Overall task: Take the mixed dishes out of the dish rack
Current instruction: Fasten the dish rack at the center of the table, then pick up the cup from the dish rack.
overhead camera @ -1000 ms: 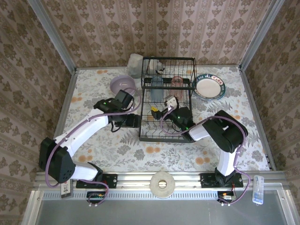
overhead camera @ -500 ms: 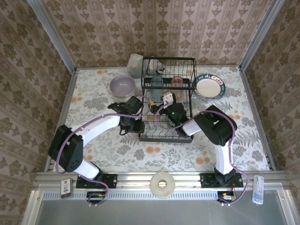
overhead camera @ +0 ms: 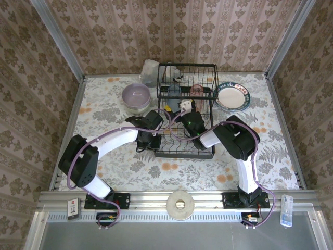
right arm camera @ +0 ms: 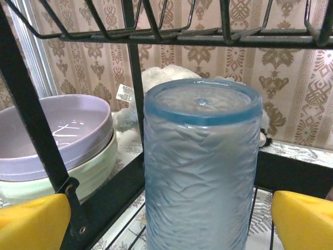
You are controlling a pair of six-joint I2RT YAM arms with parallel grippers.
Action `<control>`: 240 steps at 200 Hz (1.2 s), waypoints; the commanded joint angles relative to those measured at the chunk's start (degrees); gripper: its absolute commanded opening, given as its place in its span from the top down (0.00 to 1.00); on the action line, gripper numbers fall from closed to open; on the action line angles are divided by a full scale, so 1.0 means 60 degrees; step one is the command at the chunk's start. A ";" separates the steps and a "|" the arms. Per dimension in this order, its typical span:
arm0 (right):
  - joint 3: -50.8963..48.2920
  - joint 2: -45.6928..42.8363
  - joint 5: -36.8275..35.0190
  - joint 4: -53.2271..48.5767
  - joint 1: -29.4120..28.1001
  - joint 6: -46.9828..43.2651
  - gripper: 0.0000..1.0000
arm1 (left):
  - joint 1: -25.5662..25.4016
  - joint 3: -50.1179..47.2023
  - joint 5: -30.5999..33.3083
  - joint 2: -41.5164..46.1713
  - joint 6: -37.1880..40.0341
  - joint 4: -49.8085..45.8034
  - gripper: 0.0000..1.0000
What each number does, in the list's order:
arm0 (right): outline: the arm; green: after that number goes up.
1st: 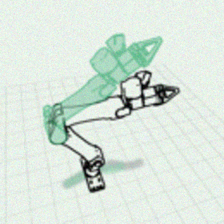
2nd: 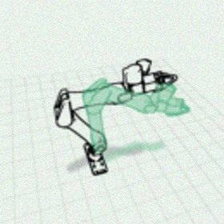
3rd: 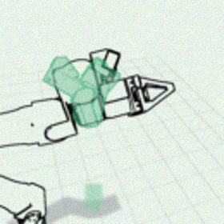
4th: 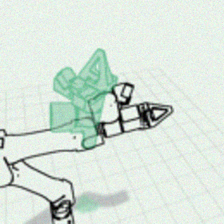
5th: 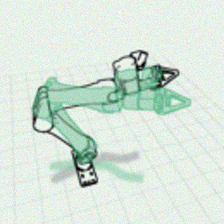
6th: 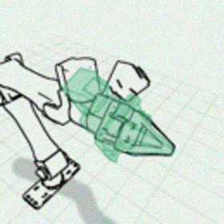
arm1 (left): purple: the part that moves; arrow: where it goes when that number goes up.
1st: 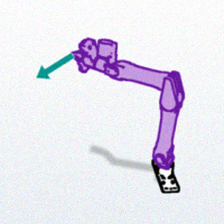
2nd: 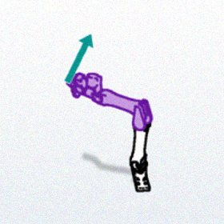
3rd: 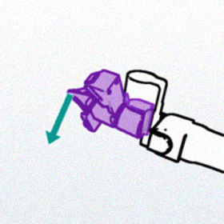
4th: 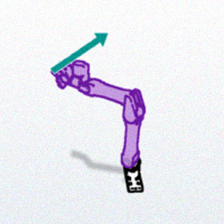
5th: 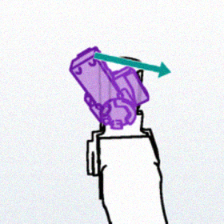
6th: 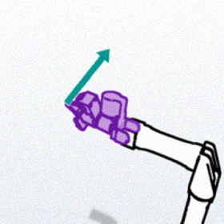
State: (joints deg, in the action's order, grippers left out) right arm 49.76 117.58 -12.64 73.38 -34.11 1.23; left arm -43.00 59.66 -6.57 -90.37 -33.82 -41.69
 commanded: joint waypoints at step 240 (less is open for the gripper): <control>0.2312 0.1592 -0.2106 0.0187 0.0067 -0.0539 0.09 | -0.0709 0.0232 0.0040 -0.0291 0.0027 -0.0573 1.00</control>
State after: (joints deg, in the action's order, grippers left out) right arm 61.19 125.78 -24.08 73.34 -34.11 -0.95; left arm -45.41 60.18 -2.55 -90.39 -35.99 -42.87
